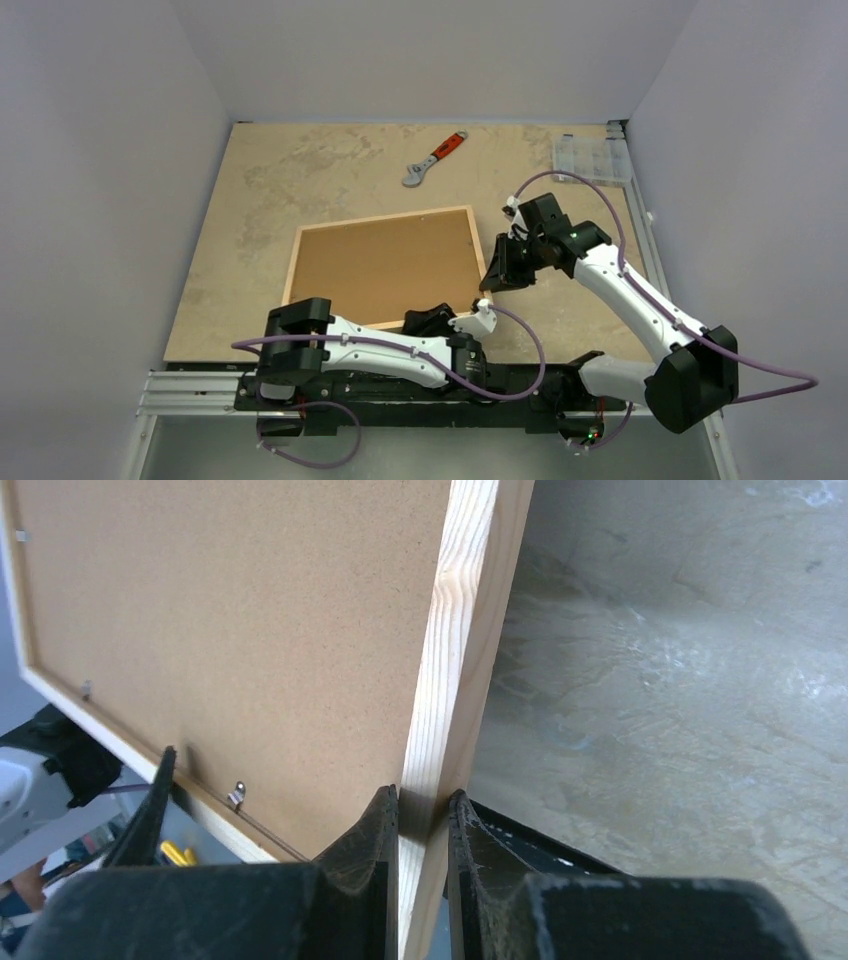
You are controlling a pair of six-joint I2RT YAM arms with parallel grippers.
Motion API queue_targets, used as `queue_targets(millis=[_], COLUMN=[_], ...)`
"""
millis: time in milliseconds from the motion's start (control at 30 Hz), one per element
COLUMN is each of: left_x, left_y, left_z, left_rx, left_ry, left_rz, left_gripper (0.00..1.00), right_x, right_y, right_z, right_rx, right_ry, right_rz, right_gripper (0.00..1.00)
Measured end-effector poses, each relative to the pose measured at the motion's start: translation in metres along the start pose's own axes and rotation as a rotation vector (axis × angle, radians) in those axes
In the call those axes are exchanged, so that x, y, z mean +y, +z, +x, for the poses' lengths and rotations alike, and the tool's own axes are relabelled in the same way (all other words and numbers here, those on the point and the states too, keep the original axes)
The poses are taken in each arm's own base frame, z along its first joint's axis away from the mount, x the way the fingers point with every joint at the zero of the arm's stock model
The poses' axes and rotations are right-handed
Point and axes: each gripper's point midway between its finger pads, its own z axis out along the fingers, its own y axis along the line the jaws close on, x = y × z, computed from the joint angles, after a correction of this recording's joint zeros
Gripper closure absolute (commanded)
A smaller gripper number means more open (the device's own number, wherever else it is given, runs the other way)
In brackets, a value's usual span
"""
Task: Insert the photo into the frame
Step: Turn over the photo frame at the center of the board.
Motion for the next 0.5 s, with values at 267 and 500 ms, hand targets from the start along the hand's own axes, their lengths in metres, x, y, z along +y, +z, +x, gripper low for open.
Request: queue_targets(millis=[267,500], left_x=[0.023,0.028], left_y=[-0.001,0.004], left_z=[0.012,0.008], left_rx=[0.03,0.025], left_ry=[0.291,0.23], left_rz=[-0.07,-0.102], left_gripper=[1.0,1.0], right_x=[0.039,0.043], right_y=[-0.018,-0.023], right_z=[-0.024,-0.013], right_rx=[-0.098,-0.066], right_ry=[-0.069,-0.083], right_rz=[-0.168,-0.197], right_gripper=[0.96,0.45])
